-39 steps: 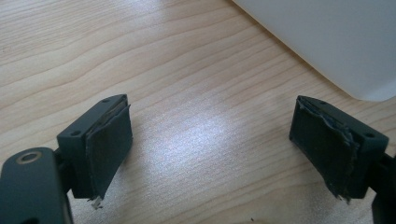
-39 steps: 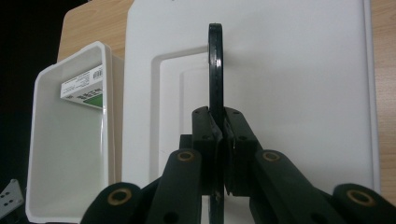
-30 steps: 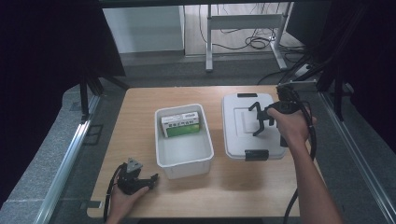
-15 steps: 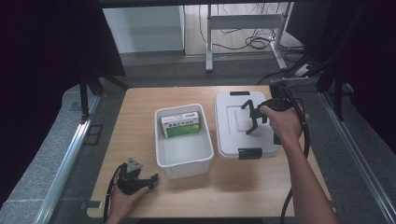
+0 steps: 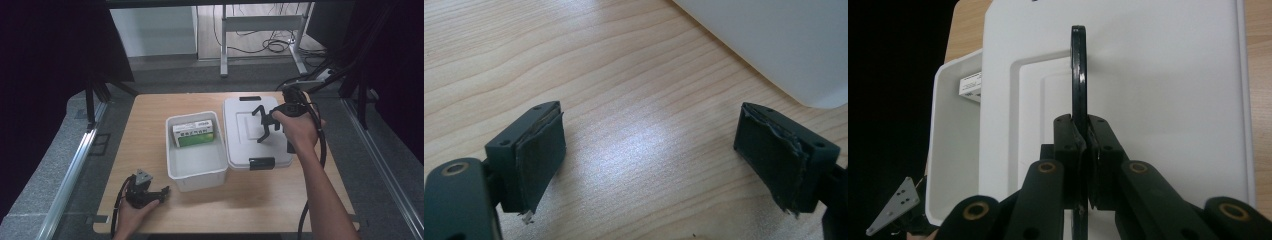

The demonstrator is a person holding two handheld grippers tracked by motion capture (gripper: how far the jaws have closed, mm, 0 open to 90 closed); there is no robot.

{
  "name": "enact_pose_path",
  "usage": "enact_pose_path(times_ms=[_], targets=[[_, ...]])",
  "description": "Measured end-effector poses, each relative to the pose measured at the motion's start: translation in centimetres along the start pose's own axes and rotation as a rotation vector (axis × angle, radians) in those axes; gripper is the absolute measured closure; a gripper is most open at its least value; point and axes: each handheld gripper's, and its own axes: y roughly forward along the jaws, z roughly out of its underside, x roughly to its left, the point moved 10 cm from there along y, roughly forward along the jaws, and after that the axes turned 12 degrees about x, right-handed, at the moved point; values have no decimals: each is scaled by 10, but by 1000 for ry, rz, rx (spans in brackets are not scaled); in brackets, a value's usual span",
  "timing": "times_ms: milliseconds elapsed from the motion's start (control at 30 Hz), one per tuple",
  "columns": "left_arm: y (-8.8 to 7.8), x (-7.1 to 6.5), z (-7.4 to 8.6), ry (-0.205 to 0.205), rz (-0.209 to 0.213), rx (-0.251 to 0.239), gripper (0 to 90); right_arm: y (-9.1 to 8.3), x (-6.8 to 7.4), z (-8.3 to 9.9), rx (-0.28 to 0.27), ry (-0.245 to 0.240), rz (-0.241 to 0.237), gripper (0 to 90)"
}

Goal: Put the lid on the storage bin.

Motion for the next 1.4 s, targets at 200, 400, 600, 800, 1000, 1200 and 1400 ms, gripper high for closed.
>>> enact_pose_path(times_ms=[200, 400, 600, 800, 1000, 1200, 1400], targets=[[0, 0, 0, 0, 0, 0, 130, 2, 11, 0, 7, -15, -13, 848], [0, 0, 0, -2, 1, 0, 130, 5, 21, 1, 8, -22, -25, 847], [0, 0, 0, -3, 0, -2, 130, 9, 31, 2, 18, -41, -32, 848], [0, 0, 0, -2, 0, -2, 130, 11, 42, 3, 24, -61, -41, 848], [0, 0, 0, -2, 0, -2, 130, 15, 50, 3, 30, -72, -44, 848], [0, 0, 0, -3, 0, -2, 130, 21, 58, 5, 40, -80, -46, 847], [0, 0, 0, -3, 0, -2, 130, 26, 66, 8, 51, -89, -49, 847]])
